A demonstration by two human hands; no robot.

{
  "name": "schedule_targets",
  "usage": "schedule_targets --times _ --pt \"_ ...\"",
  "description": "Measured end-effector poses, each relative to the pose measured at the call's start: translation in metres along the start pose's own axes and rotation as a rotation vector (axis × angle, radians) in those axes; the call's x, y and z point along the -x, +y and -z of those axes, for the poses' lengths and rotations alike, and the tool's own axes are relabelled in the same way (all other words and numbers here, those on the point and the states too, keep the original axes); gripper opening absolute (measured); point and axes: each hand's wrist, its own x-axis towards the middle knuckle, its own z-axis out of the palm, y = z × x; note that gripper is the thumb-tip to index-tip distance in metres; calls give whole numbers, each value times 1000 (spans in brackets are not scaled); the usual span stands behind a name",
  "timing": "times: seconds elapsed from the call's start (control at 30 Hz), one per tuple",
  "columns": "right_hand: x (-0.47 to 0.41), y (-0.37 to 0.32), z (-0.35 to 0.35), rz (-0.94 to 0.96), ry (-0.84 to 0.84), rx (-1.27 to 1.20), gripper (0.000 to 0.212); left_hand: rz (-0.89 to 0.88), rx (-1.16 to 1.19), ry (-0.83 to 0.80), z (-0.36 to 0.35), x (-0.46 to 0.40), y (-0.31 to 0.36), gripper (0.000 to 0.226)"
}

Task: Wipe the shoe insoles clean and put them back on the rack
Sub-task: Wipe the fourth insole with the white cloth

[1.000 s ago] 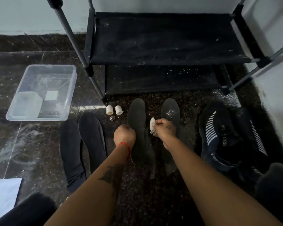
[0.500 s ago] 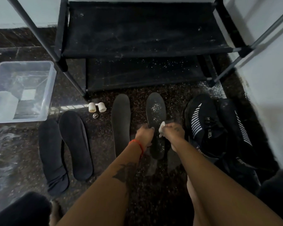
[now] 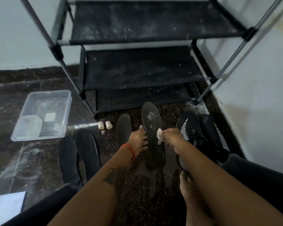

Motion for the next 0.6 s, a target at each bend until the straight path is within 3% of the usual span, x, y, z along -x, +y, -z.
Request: schedule_targets --times 0.2,0.33,0.6 --pt "88 -80 53 93 -242 -1 10 -140 64 -105 8 93 56 55" --pt "150 -118 93 228 -274 12 15 -240 123 -156 0 166 81 54" --pt "249 -120 129 368 -399 -99 10 -308 323 -304 -11 255 93 72"
